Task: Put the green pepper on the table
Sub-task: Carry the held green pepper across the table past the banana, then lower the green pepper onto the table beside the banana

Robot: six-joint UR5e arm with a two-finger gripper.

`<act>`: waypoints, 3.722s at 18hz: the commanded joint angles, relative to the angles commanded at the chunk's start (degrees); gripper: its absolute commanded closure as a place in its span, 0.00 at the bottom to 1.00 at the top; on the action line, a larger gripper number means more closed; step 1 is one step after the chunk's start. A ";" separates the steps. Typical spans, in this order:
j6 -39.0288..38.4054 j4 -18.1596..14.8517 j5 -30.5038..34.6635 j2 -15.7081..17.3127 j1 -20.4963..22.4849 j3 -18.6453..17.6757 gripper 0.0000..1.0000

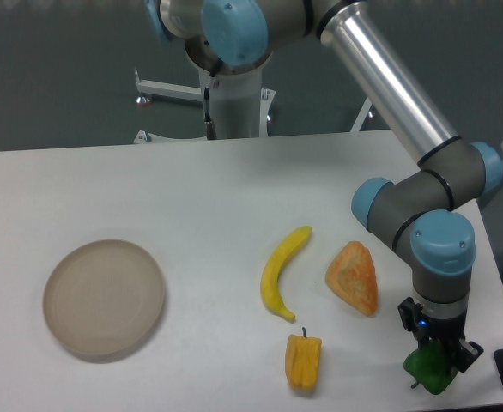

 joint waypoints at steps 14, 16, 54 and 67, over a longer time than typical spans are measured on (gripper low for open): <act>-2.63 -1.67 -2.10 12.11 -0.97 -15.45 0.78; -4.04 -1.76 -3.07 15.63 -0.97 -20.10 0.78; -34.72 -0.35 -14.06 34.54 -15.82 -55.72 0.77; -31.82 -0.26 -14.06 33.58 -15.82 -55.64 0.73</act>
